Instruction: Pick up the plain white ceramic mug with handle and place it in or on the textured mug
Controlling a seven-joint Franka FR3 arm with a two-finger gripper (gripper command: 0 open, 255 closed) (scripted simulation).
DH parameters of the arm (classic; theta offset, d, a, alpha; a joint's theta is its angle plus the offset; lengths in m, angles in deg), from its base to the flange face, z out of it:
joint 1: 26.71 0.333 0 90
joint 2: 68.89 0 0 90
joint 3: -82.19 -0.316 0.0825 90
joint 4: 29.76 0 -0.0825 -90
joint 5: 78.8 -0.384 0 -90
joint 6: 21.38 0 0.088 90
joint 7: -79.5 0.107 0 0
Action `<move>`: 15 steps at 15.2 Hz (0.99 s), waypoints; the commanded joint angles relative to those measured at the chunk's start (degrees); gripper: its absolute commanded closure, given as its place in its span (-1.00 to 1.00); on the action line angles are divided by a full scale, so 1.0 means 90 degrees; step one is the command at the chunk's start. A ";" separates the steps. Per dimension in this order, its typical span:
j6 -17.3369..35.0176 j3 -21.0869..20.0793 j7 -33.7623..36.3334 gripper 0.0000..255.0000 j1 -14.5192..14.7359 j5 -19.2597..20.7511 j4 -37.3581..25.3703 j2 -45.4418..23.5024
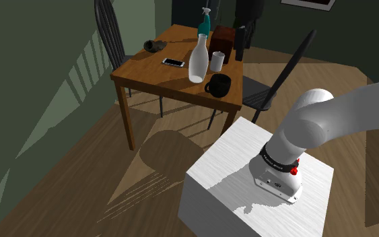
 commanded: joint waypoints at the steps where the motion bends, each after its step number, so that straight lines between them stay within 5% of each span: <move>1: 0.0000 0.0000 0.0000 -1.00 0.0000 0.0000 0.0000 0.0000; 15: 0.1948 0.1914 -0.2568 -1.00 -0.0278 0.1153 -0.0158 -0.1749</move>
